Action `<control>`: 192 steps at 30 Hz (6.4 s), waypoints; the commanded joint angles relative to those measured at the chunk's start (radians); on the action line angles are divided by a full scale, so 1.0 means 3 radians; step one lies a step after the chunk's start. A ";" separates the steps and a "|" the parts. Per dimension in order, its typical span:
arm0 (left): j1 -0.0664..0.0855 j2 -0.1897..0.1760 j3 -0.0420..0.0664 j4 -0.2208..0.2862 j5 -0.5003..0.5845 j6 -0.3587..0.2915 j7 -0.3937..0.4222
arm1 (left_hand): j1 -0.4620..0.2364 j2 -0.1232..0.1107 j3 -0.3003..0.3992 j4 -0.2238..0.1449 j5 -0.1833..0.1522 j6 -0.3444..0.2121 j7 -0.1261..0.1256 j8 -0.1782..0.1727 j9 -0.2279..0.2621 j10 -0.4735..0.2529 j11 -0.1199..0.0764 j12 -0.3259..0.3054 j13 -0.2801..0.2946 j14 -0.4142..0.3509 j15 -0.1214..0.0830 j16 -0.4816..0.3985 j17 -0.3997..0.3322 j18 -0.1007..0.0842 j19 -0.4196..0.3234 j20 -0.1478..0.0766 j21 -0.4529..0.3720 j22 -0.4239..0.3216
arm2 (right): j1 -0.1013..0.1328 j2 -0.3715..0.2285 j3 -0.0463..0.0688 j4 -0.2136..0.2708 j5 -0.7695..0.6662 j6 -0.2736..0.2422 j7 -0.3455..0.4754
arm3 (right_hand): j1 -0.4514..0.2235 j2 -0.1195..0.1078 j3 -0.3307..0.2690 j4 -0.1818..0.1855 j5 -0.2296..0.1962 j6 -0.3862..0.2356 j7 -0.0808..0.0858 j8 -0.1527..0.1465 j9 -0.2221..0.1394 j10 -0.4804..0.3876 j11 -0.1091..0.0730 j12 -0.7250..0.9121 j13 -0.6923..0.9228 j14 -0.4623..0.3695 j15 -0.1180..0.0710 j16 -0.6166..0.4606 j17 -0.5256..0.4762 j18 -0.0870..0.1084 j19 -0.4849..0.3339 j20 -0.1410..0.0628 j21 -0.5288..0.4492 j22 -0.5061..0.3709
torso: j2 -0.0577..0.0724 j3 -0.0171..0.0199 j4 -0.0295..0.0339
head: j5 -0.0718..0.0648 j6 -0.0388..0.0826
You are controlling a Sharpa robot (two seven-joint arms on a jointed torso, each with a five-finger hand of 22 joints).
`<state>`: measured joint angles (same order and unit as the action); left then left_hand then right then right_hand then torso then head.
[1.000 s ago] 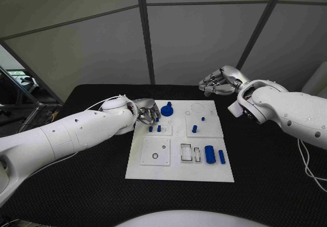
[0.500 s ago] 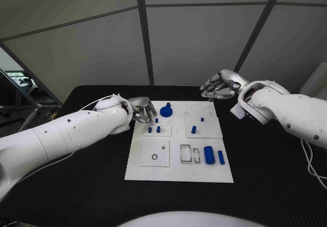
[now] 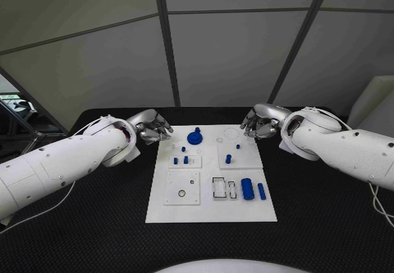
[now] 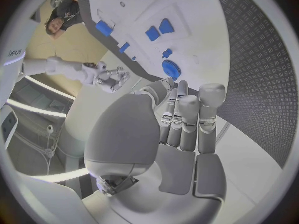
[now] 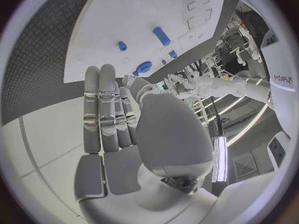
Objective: Assemble the parts on the task board
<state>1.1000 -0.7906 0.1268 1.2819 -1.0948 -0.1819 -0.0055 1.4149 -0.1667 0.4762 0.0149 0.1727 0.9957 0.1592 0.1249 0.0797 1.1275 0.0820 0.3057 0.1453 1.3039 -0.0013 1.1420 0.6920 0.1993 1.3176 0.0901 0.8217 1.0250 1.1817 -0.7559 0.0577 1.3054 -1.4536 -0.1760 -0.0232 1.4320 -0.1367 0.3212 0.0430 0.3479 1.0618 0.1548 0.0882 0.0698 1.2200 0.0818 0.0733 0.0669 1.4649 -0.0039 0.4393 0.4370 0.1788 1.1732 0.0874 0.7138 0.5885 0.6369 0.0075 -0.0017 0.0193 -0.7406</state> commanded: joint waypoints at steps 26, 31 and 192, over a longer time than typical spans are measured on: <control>-0.0053 -0.0261 -0.0006 0.0558 0.2750 -0.0328 0.1128 | -0.0013 0.0057 -0.0007 -0.0032 -0.0014 0.0072 0.0000 0.0037 -0.0030 -0.0075 0.0000 0.0172 0.0081 -0.0318 0.0009 -0.0384 -0.0604 -0.0058 -0.0331 0.0023 -0.0683 -0.0459 | -0.0223 0.0149 -0.0016 0.0042 -0.0984 0.0067 -0.0243 | -0.0083 -0.0068 0.0226 -0.0009 -0.0248 -0.0107 0.0054 -0.0067 -0.0003 -0.0263 0.0065 0.0005 -0.0009 0.0088 0.0037 0.1518 0.1186 -0.0247 0.0417 0.0078 0.1582 0.1702 | 0.0005 -0.0001 0.0000 | -0.0045 -0.0001; -0.0056 -0.0264 -0.0006 0.0572 0.2788 -0.0318 0.1136 | -0.0014 0.0056 -0.0008 -0.0033 -0.0015 0.0072 0.0002 0.0037 -0.0030 -0.0079 0.0001 0.0175 0.0083 -0.0332 0.0008 -0.0403 -0.0639 -0.0055 -0.0337 0.0024 -0.0699 -0.0470 | -0.0249 0.0176 -0.0016 0.0013 -0.0986 0.0101 -0.0242 | -0.0066 -0.0050 0.0283 -0.0022 -0.0271 -0.0074 0.0050 -0.0059 0.0002 -0.0220 0.0057 0.0023 -0.0005 0.0104 0.0033 0.1721 0.1369 -0.0274 0.0483 0.0076 0.1718 0.1858 | 0.0008 0.0001 0.0000 | -0.0051 -0.0005; -0.0048 -0.0028 -0.0010 0.0373 0.2908 -0.0148 0.1084 | -0.0001 0.0083 -0.0006 -0.0077 -0.0014 0.0067 0.0019 0.0046 -0.0038 -0.0141 0.0014 0.0266 0.0119 -0.0374 0.0017 -0.0438 -0.0690 -0.0056 -0.0361 0.0029 -0.0738 -0.0492 | -0.0589 0.0687 -0.0187 0.0741 -0.0993 0.0108 -0.0410 | -0.0177 0.0028 0.0517 -0.0099 -0.0403 0.0010 0.0056 -0.0091 0.0009 -0.0185 0.0057 -0.0043 -0.0011 0.0074 0.0050 0.2432 0.1878 -0.0379 0.0687 0.0082 0.2221 0.2446 | 0.0006 -0.0005 -0.0003 | 0.0313 -0.0200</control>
<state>1.0834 -0.8001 0.1231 1.3935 -0.2262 -0.2389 0.3132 1.4133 -0.1496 0.4774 -0.0030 0.1728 1.0132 0.1624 0.1327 0.0698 1.0919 0.0881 0.3792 0.1799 1.1985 0.0066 1.0146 0.4860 0.2070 1.2183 0.0986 0.6063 0.8783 1.0078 -0.5511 0.0071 1.5310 -1.7368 -0.1500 -0.1370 1.3872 -0.1279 0.4738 0.0082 0.2237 1.0747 0.1694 0.0641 0.0747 1.1802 0.0970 0.0655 0.0678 1.4669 0.0057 1.1672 1.0025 0.0774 1.3832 0.1092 1.3853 1.3074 0.6384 0.0060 -0.0017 0.1131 -0.8008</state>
